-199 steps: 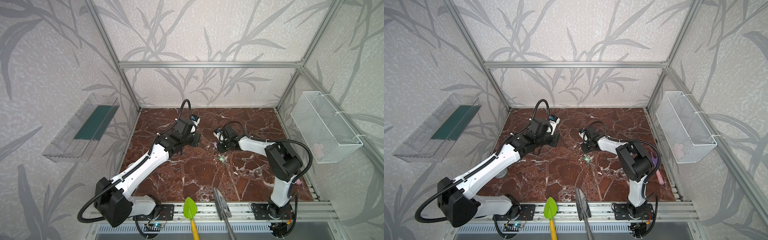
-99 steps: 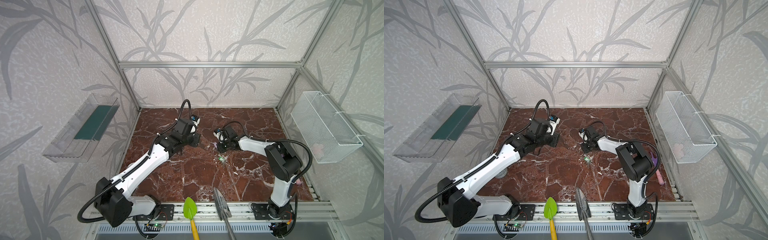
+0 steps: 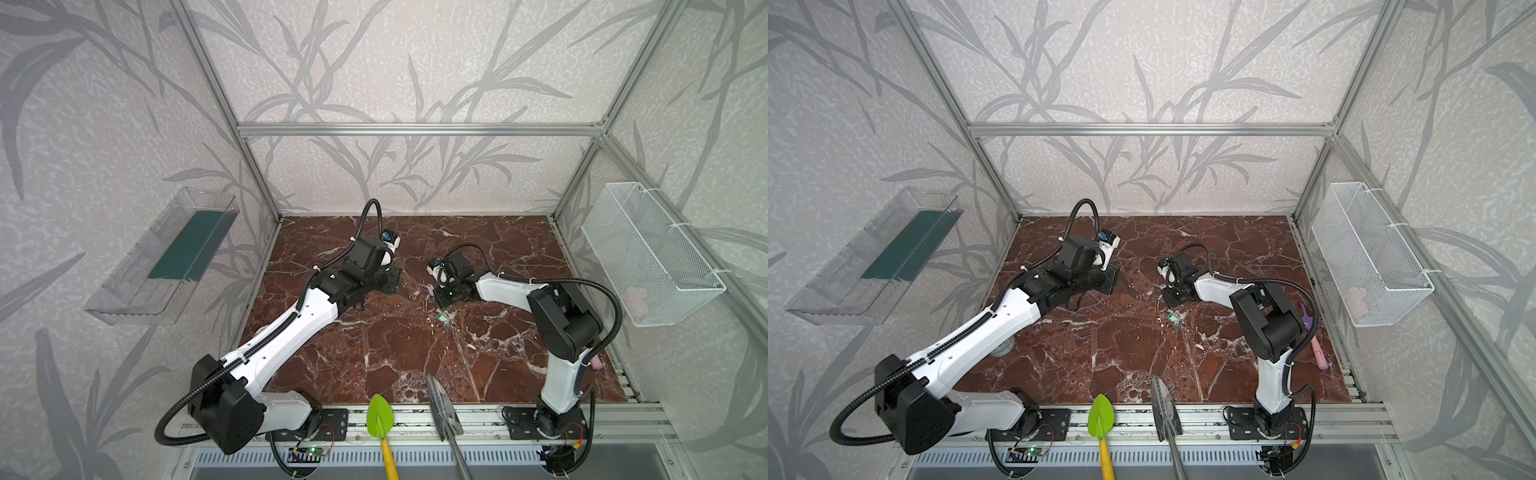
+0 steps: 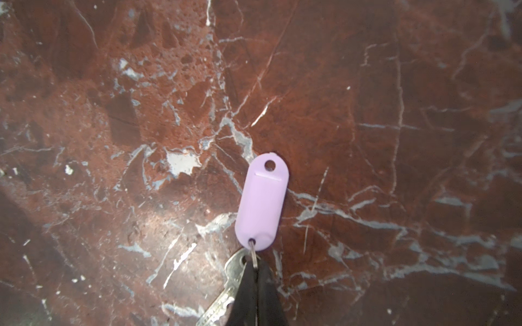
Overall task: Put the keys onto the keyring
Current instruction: 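Hold the lilac-tagged key raised in the right gripper, then carry the lilac-tagged key toward the plate while the left gripper raises the plate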
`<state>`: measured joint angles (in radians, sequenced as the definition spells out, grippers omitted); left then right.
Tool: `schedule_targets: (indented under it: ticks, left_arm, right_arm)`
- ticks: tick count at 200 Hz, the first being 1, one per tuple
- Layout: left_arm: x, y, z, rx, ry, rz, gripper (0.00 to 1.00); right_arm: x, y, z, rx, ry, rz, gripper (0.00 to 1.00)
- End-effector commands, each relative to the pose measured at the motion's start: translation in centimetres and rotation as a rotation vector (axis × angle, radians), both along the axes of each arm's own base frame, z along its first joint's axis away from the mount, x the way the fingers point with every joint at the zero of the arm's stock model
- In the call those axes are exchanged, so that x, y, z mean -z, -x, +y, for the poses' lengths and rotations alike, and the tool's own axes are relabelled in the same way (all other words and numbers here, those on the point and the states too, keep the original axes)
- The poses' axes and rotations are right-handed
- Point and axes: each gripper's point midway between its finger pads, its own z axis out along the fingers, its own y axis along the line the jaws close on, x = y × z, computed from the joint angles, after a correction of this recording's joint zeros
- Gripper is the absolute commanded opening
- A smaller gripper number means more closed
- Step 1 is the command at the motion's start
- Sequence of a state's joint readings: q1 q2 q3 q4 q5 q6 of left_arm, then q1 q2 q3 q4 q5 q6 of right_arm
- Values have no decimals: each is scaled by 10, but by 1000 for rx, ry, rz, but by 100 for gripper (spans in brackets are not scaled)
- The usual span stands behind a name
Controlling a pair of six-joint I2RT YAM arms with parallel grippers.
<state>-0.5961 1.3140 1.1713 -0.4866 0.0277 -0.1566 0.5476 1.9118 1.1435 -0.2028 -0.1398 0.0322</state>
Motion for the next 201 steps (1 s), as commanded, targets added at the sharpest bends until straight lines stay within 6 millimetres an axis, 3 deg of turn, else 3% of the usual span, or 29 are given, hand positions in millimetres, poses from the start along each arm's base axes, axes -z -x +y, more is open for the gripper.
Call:
schedule_targets:
  ticks: [1, 35, 54, 66, 103, 132, 165, 201]
  left_arm:
    - [-10, 1, -2, 13, 5, -25, 0]
    - [-8, 1, -6, 31, 11, -24, 0]
    - [-8, 2, -8, 46, 14, -30, 0]
    - [-9, 2, -10, 56, 15, -37, 0]
    - [-10, 15, -32, 174, -3, -93, 0]
    - [-11, 30, -53, 271, -39, -161, 0]
    - [-21, 42, -67, 337, -15, -234, 0]
    - [-36, 54, -73, 375, 9, -326, 0]
  right_arm:
    - [-15, -6, 2, 1, -15, -36, 0]
    - [-47, -8, 0, -14, -44, -124, 0]
    - [-74, -6, -1, -35, -73, -186, 0]
    - [-105, -1, 1, -59, -117, -252, 0]
    - [-171, 22, 5, -135, -264, -395, 0]
    - [-208, 48, 9, -214, -360, -447, 0]
    - [-229, 75, 13, -302, -375, -478, 0]
    - [-231, 101, 21, -407, -376, -468, 0]
